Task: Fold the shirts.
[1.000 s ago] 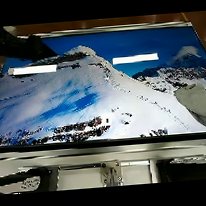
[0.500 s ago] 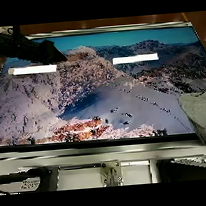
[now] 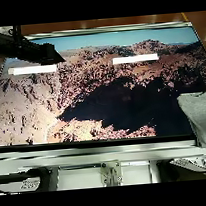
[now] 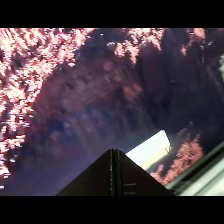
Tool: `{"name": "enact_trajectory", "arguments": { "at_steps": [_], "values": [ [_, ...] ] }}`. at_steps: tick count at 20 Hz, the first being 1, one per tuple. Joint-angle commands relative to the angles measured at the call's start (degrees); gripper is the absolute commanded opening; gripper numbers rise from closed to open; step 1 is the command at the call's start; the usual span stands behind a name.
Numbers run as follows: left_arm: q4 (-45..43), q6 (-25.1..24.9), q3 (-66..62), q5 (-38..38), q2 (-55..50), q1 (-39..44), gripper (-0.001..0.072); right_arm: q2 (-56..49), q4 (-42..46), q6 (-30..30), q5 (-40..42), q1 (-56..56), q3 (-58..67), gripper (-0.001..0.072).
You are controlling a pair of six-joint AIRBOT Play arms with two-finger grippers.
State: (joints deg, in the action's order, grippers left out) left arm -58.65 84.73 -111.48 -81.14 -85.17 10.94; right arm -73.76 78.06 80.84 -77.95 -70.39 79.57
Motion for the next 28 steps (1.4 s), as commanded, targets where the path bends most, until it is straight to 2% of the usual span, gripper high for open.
{"name": "enact_trajectory", "arguments": {
  "at_steps": [1, 3, 4, 5, 6, 8, 13, 18, 28],
  "values": [
    [-15.28, 1.09, 0.0, 1.18, -0.85, 1.97, 0.0035, 7.13, -10.19, -3.78, 11.13, 14.05, 5.81, 0.0579],
    [-29.73, 7.72, 0.0, -1.57, -3.39, 5.18, 0.0038, 7.61, -5.7, -2.6, 7.13, 28.76, 5.68, 0.0579],
    [-30.99, 7.48, 0.0, -4.07, -5.07, 6.03, 0.0106, 6.34, -1.27, -0.31, 3.72, 35.69, 5.64, 0.0579],
    [-29.79, 7.56, 0.0, -6.84, -7.08, 6.51, 0.0454, 4.7, 1.68, 1.25, 0.11, 40.85, 5.64, 0.058],
    [-28.2, 8.59, 0.0, -9.77, -9.05, 6.84, 0.072, 2.93, 2.47, 1.44, -3.48, 45.05, 5.64, 0.058],
    [-27.04, 8.85, 0.15, -13.64, -11.41, 7.34, 0.0716, 0.42, 3.32, 1.46, -8.04, 50.77, 5.64, 0.058],
    [-26.95, 8.31, 0.57, -9.35, -11.19, 8.04, 0.0716, -0.7, 5.22, 4.09, -9.03, 57.24, 5.66, 0.058],
    [-25.94, 7.91, 0.57, -6.21, -11.3, 8.17, 0.0716, -0.7, 2.91, 4.04, -8.87, 58.1, 5.66, 0.058],
    [-25.94, 6.84, 0.57, -6.08, -11.3, 8.11, 0.0716, -0.7, 2.89, 4.04, -8.87, 58.1, 5.66, 0.0579]
  ]
}}
